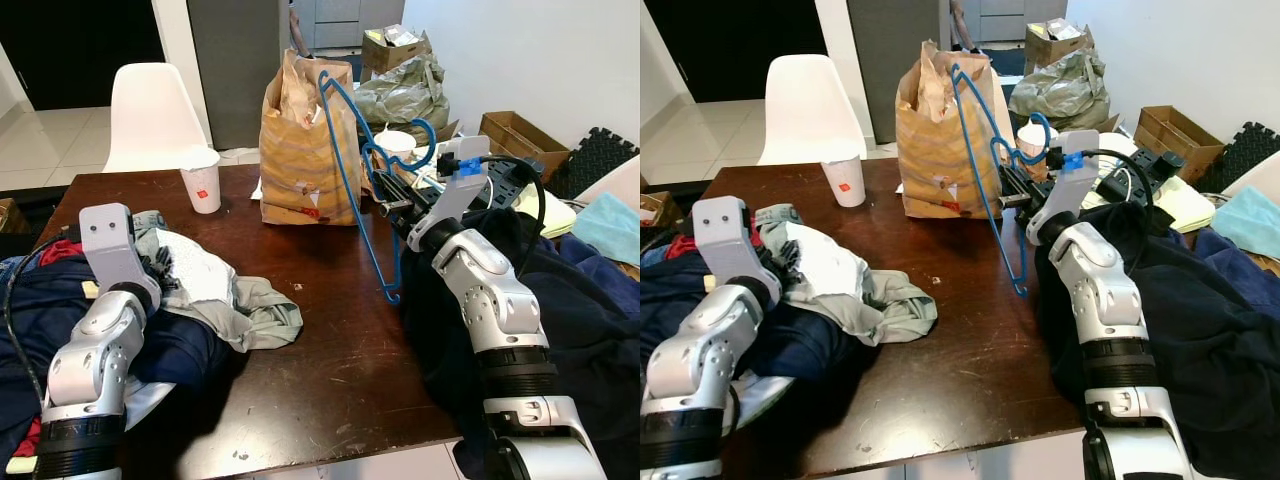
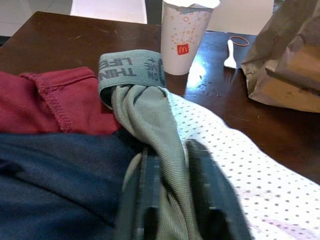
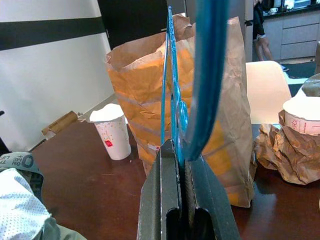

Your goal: Hang hanger

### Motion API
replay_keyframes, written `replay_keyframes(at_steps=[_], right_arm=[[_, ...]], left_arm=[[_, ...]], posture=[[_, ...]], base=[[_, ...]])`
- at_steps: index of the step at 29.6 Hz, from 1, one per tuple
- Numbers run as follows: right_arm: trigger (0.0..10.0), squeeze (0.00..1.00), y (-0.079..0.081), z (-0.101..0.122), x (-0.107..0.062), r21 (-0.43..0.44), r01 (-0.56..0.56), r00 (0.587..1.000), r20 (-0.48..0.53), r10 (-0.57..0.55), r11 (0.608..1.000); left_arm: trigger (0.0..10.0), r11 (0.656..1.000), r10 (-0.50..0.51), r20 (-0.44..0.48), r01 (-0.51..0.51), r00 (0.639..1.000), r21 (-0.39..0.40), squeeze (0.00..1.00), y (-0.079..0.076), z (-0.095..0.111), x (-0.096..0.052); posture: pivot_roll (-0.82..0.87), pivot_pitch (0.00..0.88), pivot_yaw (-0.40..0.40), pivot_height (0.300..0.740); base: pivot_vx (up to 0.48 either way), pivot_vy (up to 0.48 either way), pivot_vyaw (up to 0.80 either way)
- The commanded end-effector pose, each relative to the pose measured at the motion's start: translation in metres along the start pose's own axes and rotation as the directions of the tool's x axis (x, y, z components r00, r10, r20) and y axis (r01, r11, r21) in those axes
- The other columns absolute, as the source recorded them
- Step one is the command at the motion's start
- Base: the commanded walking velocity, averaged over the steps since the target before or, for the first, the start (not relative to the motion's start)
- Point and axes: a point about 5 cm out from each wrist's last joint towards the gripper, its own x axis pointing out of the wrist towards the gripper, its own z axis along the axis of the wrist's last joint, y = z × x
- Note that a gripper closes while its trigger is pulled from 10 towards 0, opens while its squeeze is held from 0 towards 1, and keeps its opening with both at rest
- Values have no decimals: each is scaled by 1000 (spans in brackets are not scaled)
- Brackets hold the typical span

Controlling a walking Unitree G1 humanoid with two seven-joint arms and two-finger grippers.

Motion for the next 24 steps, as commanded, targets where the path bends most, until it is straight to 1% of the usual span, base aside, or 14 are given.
replay_keyframes(at_steps=[1, 8, 10, 12, 13, 14, 16, 17, 18, 19, 20, 21, 23, 24], right_arm=[[10000, 0, 0, -2, 2, 8, 4, 1000, -9, -4, 1000], [10000, 0, -1, 0, 2, 8, 10, 1000, -2, -10, 1000], [10000, 0, -1, 1, 2, 7, 13, 1000, 0, -13, 1000], [10000, 0, -1, 1, 2, 7, 13, 1000, 0, -13, 1000], [10000, 0, -1, 1, 2, 7, 15, 1000, 1, -15, 1000], [10000, 0, -2, 1, 2, 7, 15, 1000, 2, -15, 1000], [10000, 0, -2, 1, 2, 8, 16, 1000, 3, -16, 1000], [10000, 0, -2, 1, 2, 9, 16, 1000, 3, -16, 1000], [10000, 0, -2, 1, 2, 9, 16, 1000, 3, -16, 1000], [10000, 0, -2, 1, 2, 9, 16, 1000, 3, -16, 1000], [10000, 0, -2, 1, 3, 9, 16, 1000, 3, -16, 1000], [10000, 0, -2, 1, 3, 9, 16, 1000, 3, -16, 1000], [10000, 0, -1, 1, 4, 12, 13, 1000, 5, -13, 1000], [10000, 0, -1, 1, 4, 12, 13, 1000, 5, -13, 1000]], left_arm=[[0, 999, 0, -8, 0, 1000, 39, 0, 1, 3, 0], [118, 999, -10, 5, 10, 1000, 48, 0, 0, 8, -1], [78, 999, -28, 78, 24, 997, 49, 0, -2, 24, -2], [78, 999, -28, 78, 24, 997, 49, 0, -2, 24, -2], [118, 998, -41, 175, 31, 984, 63, 0, -3, 45, -4], [0, 997, -51, 242, 34, 969, 74, 0, -4, 60, -7], [0, 993, -10, 409, -39, 912, 112, 0, 3, 102, -17], [0, 990, 13, 455, -74, 891, 117, 0, 7, 115, -21], [0, 990, 13, 455, -74, 891, 117, 0, 7, 115, -21], [431, 986, 41, 501, -117, 865, 121, 0, 12, 128, -26], [1137, 982, 57, 523, -141, 850, 122, 0, 15, 135, -29], [1137, 982, 57, 523, -141, 850, 122, 0, 15, 135, -29], [1176, 975, 60, 596, -176, 801, 138, 0, 17, 155, -39], [1176, 975, 60, 596, -176, 801, 138, 0, 17, 155, -39]], posture=[[-42, 56, 9, 740], [-43, 56, 12, 740], [-45, 56, 12, 740], [-45, 56, 12, 740], [-45, 55, 11, 740], [-45, 55, 11, 740], [-38, 52, 9, 740], [-38, 52, 9, 740], [-38, 52, 9, 740], [-38, 52, 9, 740], [-38, 52, 9, 740], [-38, 52, 9, 740], [-30, 50, 9, 740], [-30, 50, 9, 740]], base=[[0, 0, 0], [0, 0, 0], [0, 0, 0], [0, 0, 0], [0, 0, 0], [0, 0, 0], [0, 0, 0], [0, 0, 0], [0, 0, 0], [0, 0, 0], [0, 0, 0], [0, 0, 0], [0, 0, 0], [0, 0, 0]])
